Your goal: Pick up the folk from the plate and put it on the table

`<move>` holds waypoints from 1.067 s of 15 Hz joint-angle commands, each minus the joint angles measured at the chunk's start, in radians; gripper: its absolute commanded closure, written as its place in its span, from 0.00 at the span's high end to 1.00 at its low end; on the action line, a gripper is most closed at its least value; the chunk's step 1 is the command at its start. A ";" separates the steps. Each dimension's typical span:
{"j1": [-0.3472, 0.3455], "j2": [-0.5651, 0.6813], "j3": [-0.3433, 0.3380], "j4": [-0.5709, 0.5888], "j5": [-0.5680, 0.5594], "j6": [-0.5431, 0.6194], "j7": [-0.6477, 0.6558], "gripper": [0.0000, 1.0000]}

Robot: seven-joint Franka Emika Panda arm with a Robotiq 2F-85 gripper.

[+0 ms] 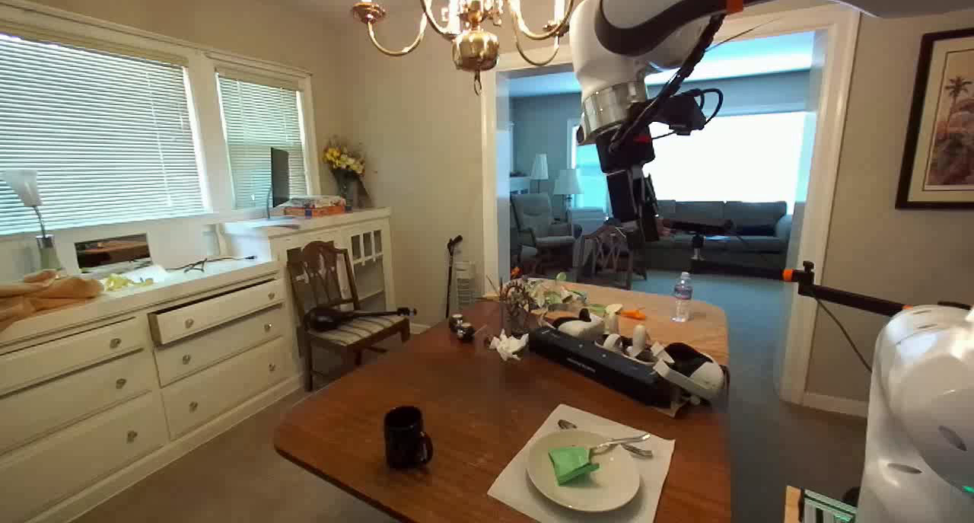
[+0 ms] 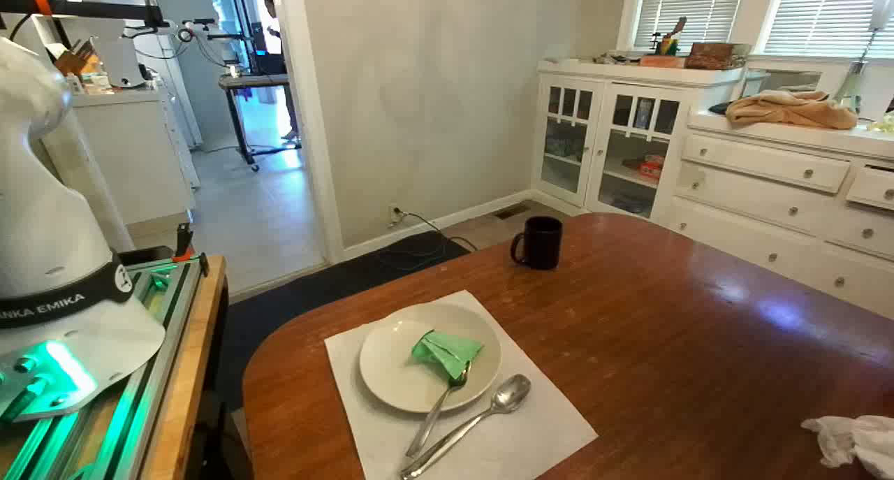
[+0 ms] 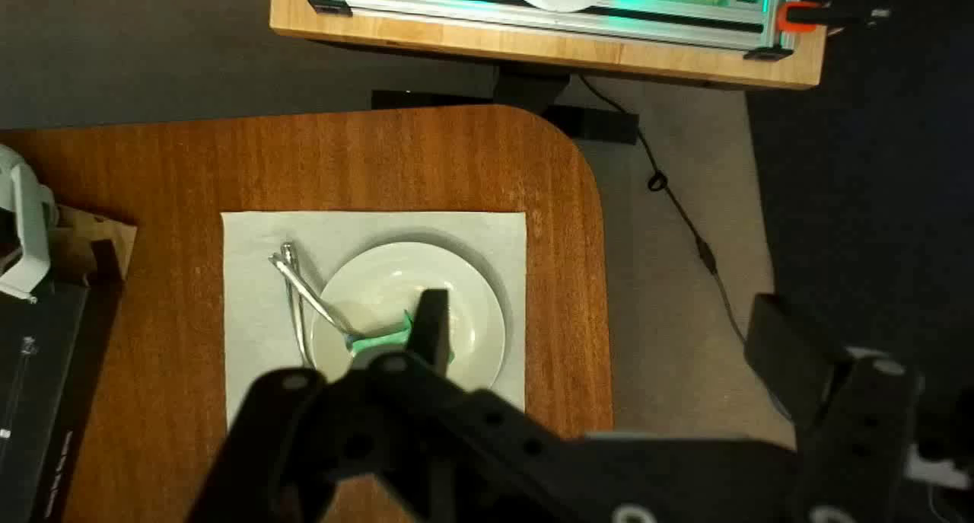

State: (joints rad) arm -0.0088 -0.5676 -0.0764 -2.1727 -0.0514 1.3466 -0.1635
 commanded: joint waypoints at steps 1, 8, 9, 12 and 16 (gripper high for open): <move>0.000 0.001 0.000 0.003 0.000 -0.003 0.000 1.00; 0.000 0.001 0.000 0.003 0.000 -0.003 0.000 1.00; 0.000 0.001 0.000 0.003 0.000 -0.003 0.000 1.00; 0.000 0.001 0.000 0.003 0.000 -0.003 0.000 1.00; 0.001 0.017 -0.007 -0.003 -0.013 0.040 -0.019 1.00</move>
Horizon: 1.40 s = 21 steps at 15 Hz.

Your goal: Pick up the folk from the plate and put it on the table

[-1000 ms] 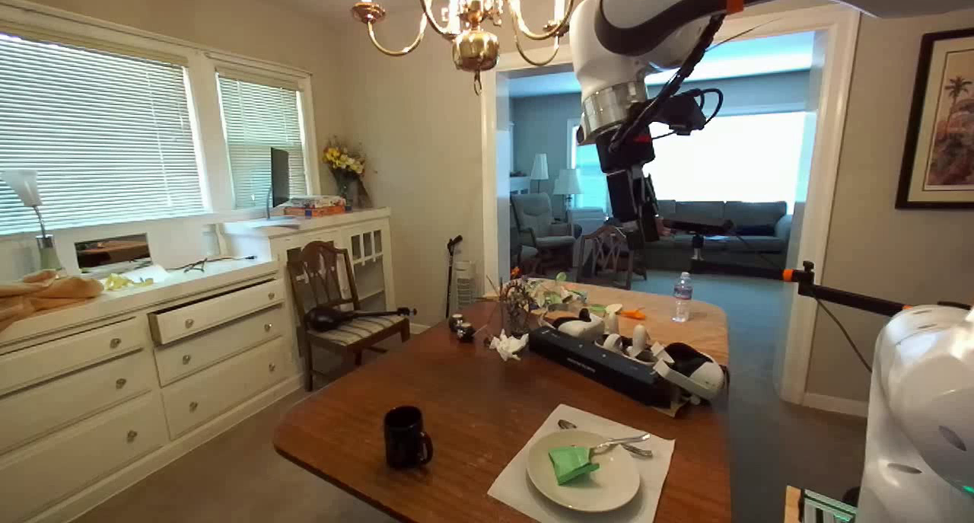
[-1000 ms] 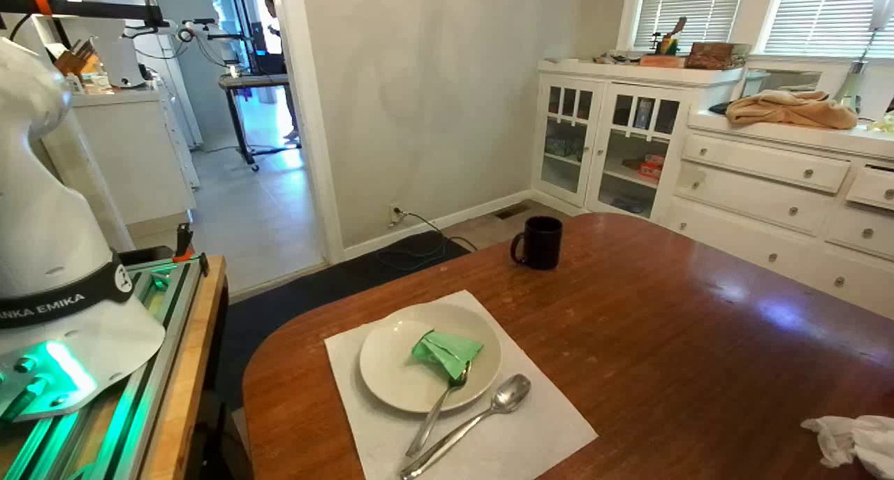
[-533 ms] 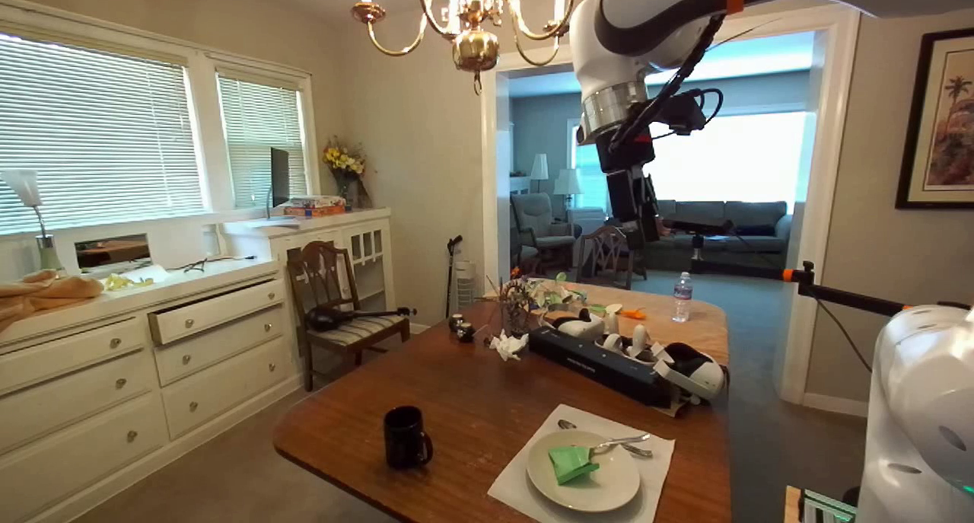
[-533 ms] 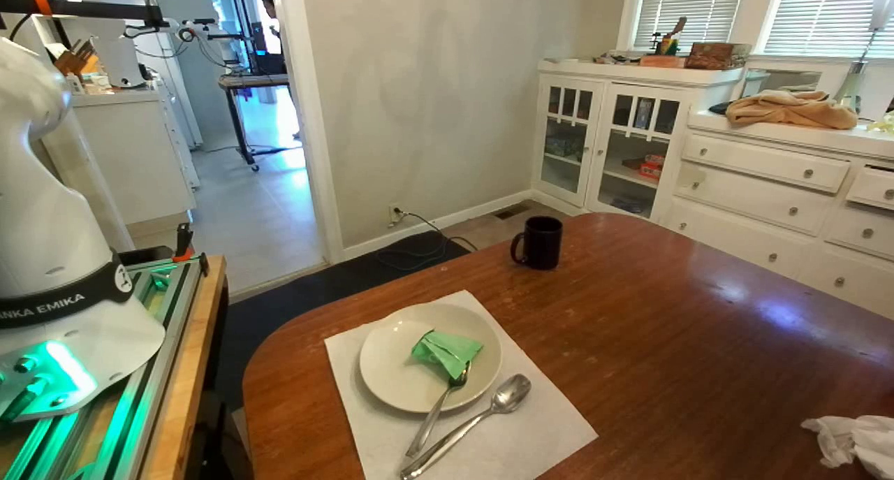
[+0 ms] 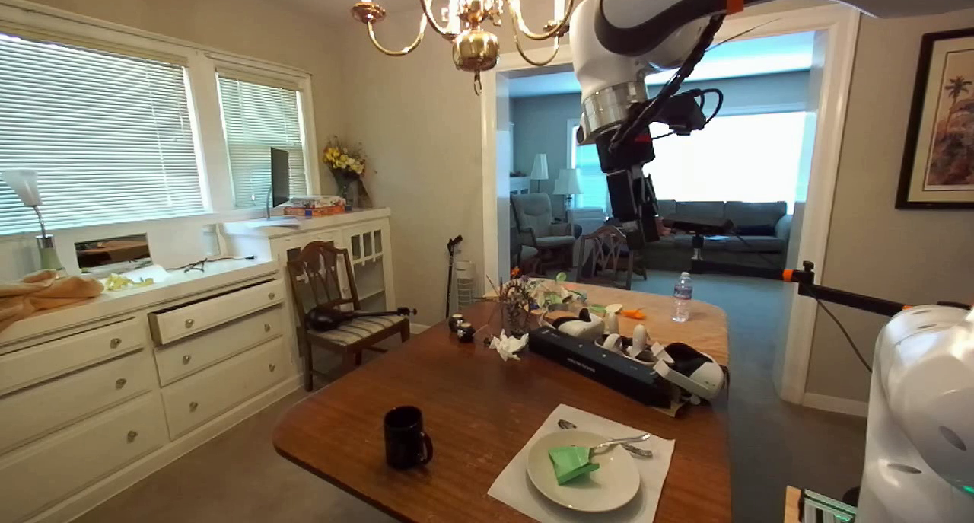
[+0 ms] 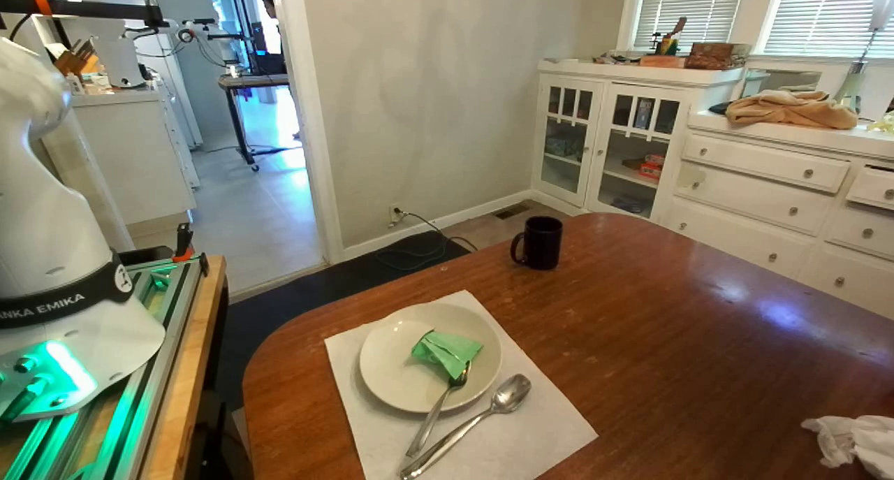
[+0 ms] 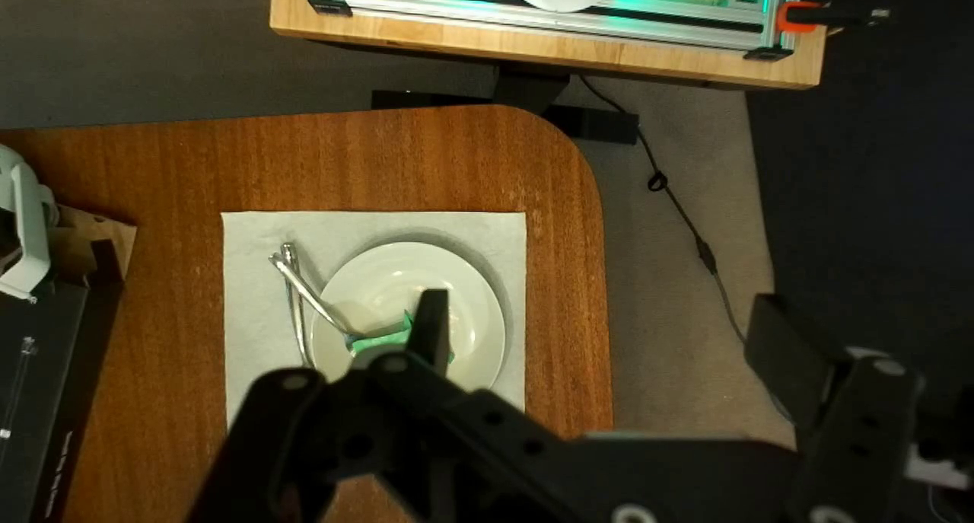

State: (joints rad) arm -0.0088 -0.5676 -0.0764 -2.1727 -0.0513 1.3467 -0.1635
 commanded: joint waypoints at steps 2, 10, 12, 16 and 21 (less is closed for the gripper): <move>-0.005 0.075 -0.046 -0.007 -0.009 0.128 -0.060 1.00; -0.047 0.314 -0.171 -0.022 -0.044 0.418 -0.364 1.00; -0.068 0.360 -0.171 -0.052 -0.070 0.532 -0.381 1.00; -0.110 0.448 -0.173 -0.101 -0.068 0.702 -0.364 1.00; -0.143 0.488 -0.160 -0.093 -0.057 0.682 -0.348 1.00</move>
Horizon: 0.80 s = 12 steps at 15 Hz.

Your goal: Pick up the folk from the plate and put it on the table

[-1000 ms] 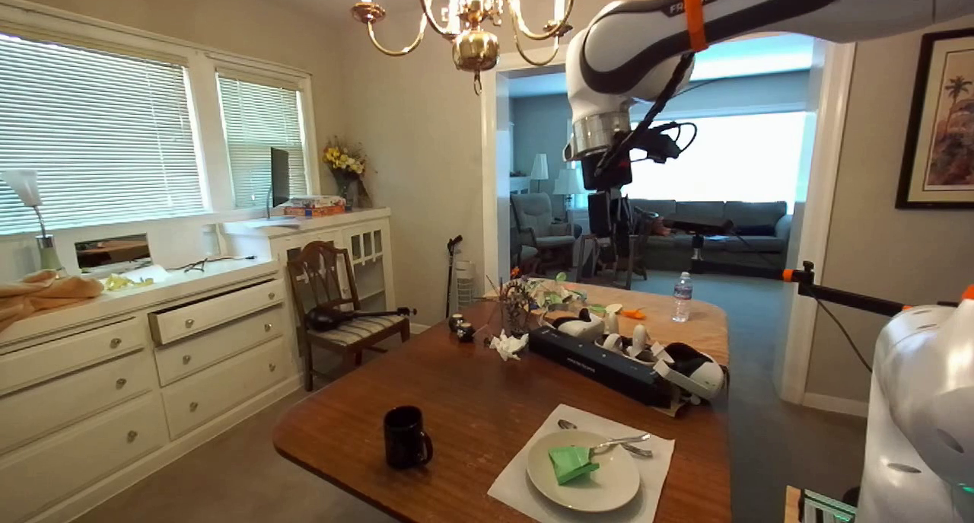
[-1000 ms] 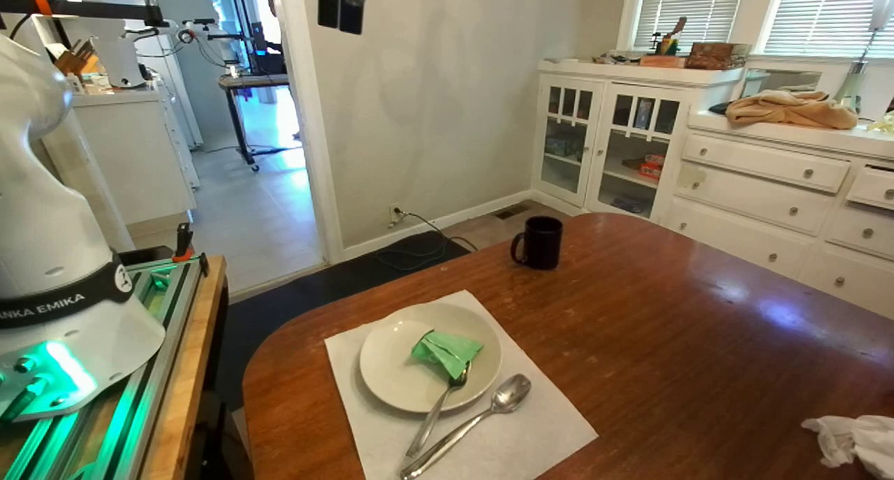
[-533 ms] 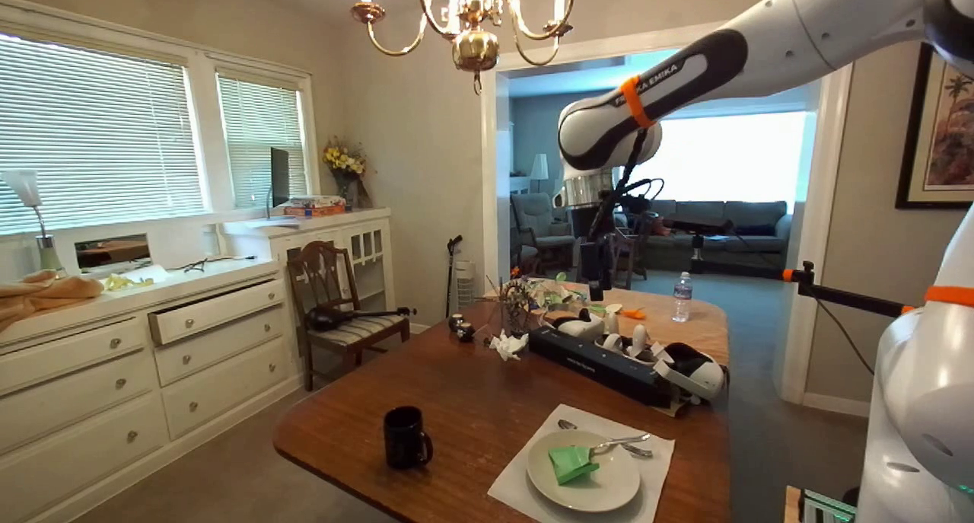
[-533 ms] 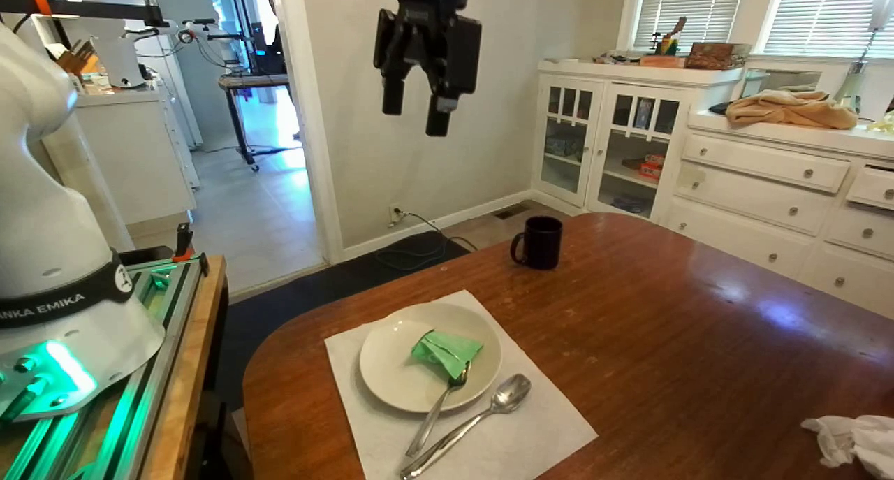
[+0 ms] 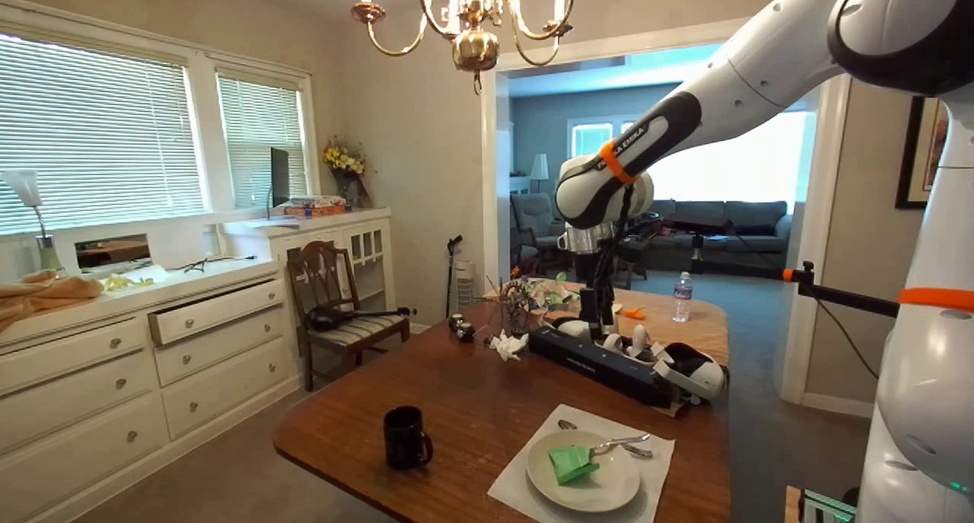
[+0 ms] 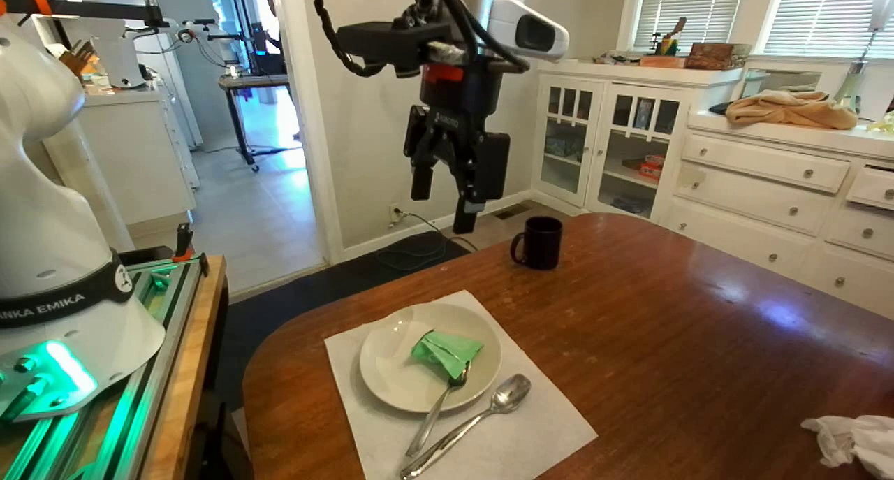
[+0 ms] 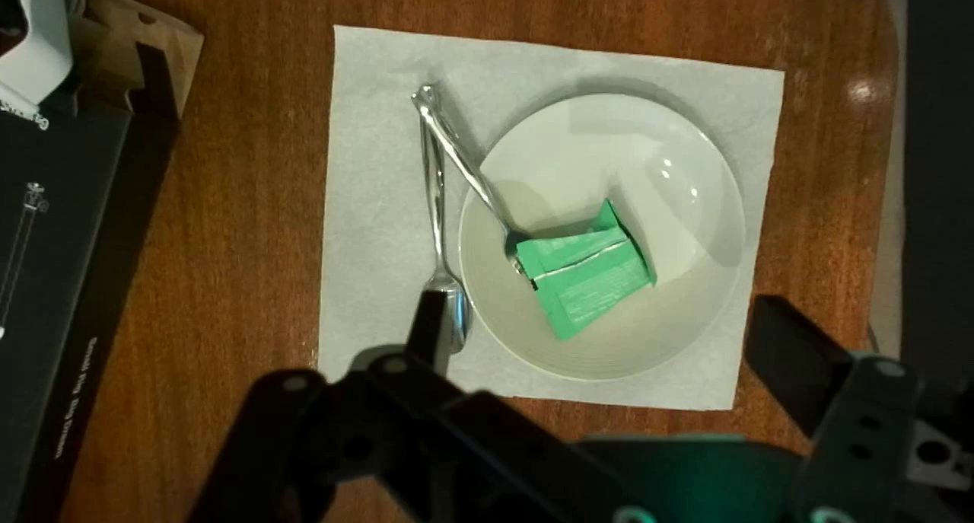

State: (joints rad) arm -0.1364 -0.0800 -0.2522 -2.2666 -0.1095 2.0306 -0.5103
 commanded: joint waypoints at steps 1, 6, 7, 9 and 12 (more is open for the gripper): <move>-0.018 0.005 0.015 0.002 0.003 -0.002 0.000 1.00; -0.035 0.023 -0.008 -0.055 0.026 0.095 -0.172 1.00; -0.046 0.031 -0.016 -0.085 0.034 0.133 -0.210 1.00; -0.069 0.044 -0.031 -0.143 0.046 0.219 -0.287 1.00; -0.103 0.071 -0.046 -0.216 0.072 0.350 -0.392 1.00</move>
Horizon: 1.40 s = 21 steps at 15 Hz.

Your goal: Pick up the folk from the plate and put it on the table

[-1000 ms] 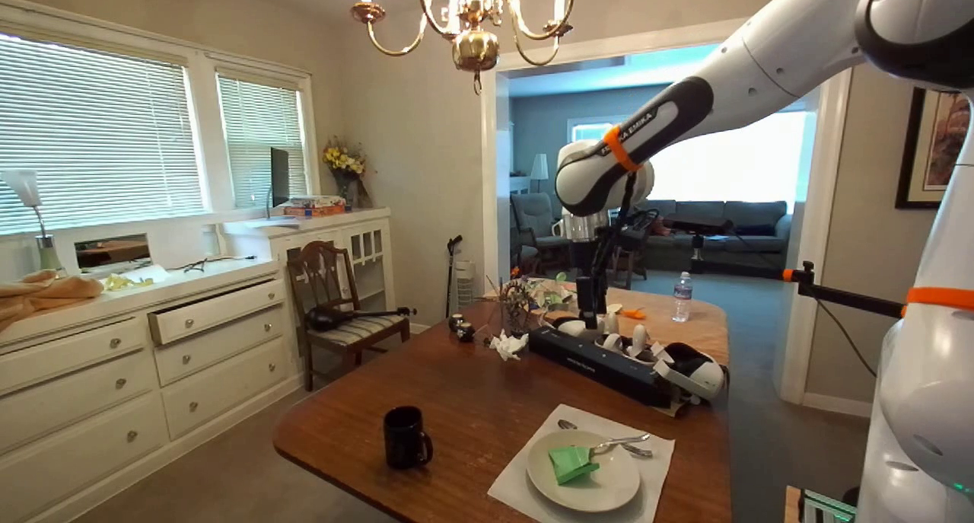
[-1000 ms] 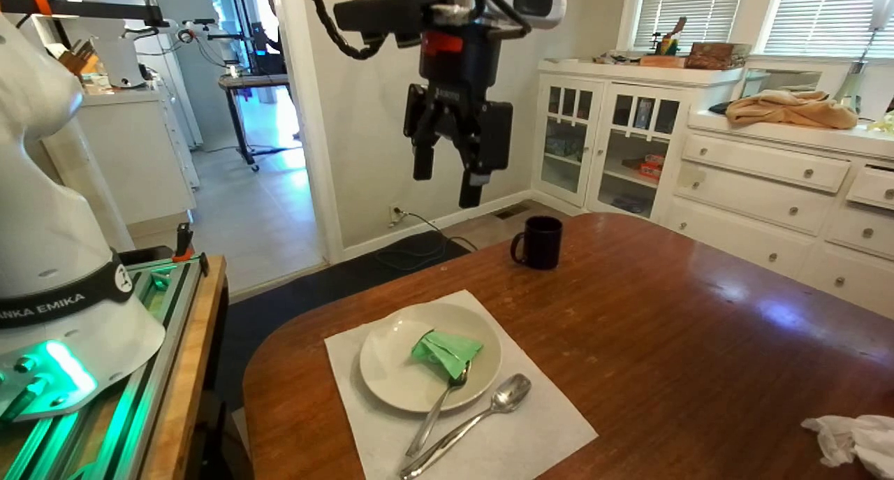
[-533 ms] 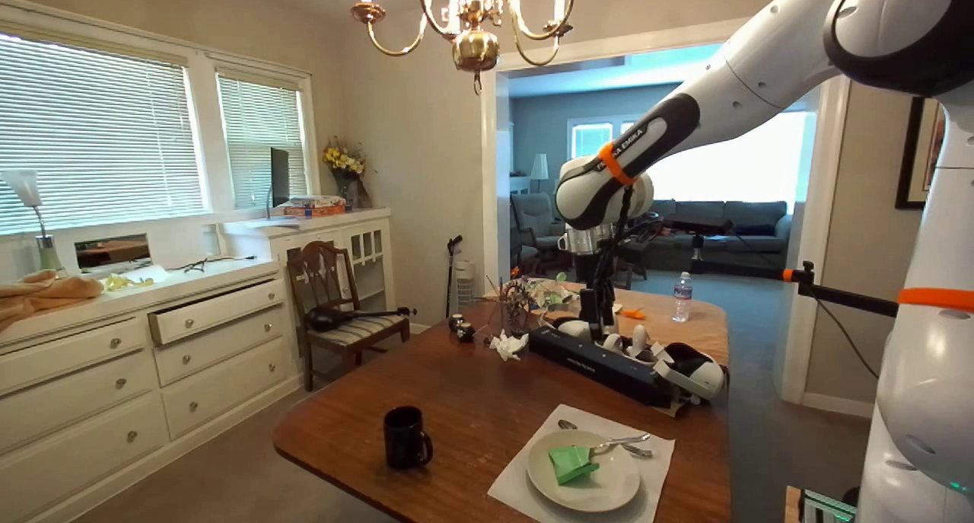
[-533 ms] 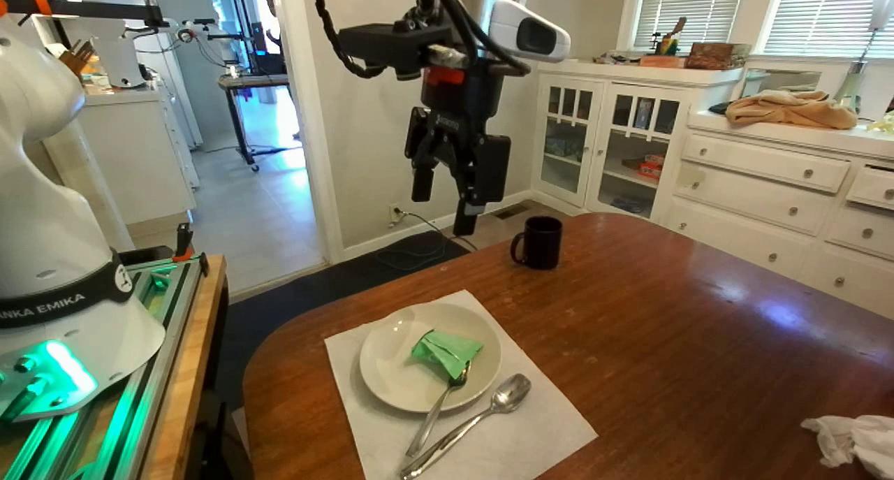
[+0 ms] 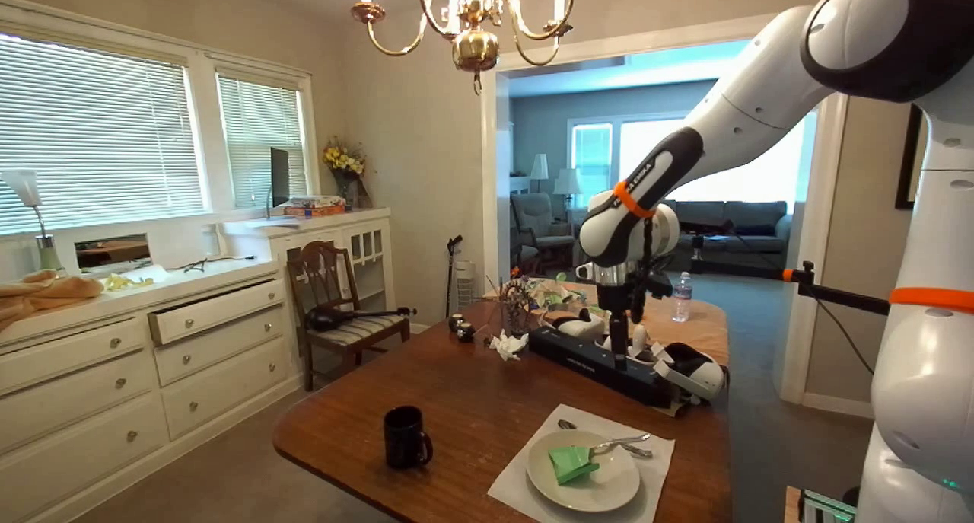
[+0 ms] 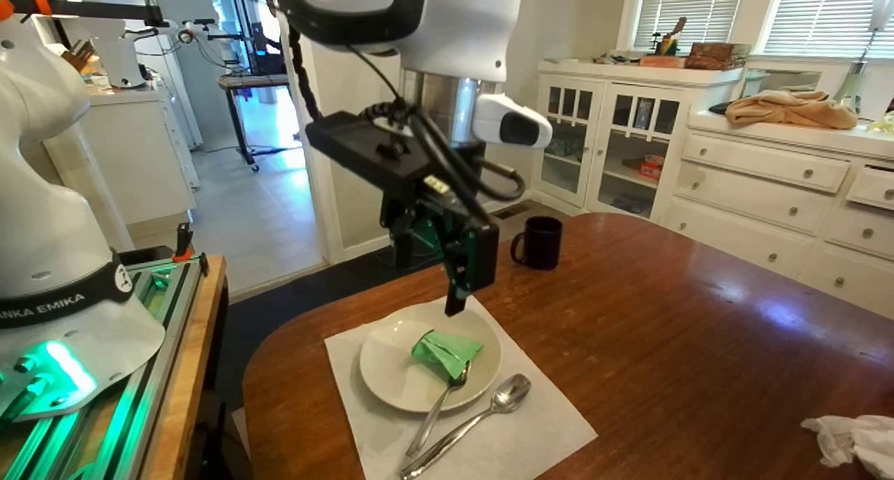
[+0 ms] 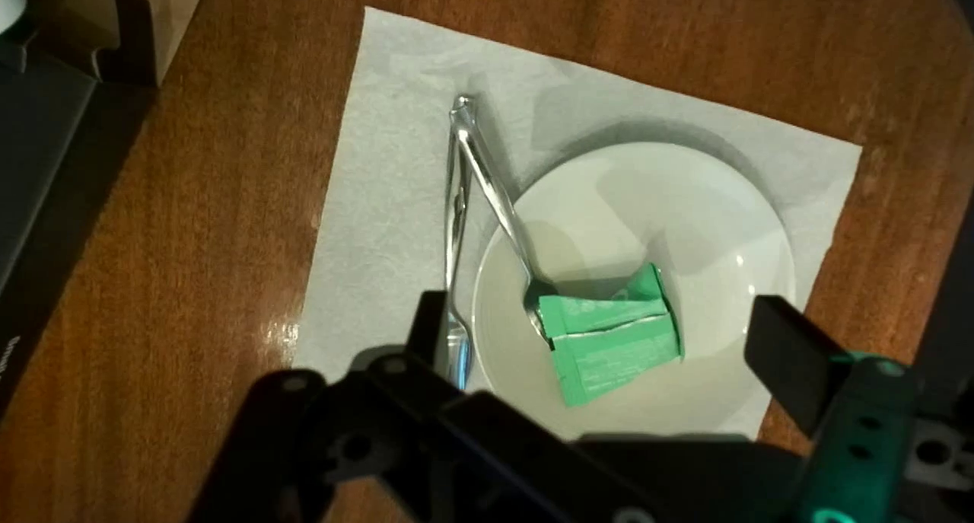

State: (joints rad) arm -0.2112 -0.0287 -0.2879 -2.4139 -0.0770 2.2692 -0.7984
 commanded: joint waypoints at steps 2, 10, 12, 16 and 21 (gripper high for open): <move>-0.049 0.033 -0.016 -0.115 0.049 0.195 -0.167 1.00; -0.092 0.124 0.007 -0.253 0.105 0.512 -0.338 1.00; -0.100 0.151 0.025 -0.249 0.125 0.529 -0.382 1.00; -0.101 0.209 0.045 -0.218 0.069 0.564 -0.374 1.00; -0.107 0.282 0.048 -0.199 0.006 0.630 -0.349 1.00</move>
State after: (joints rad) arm -0.3011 0.1895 -0.2489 -2.6376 -0.0268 2.8504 -1.1596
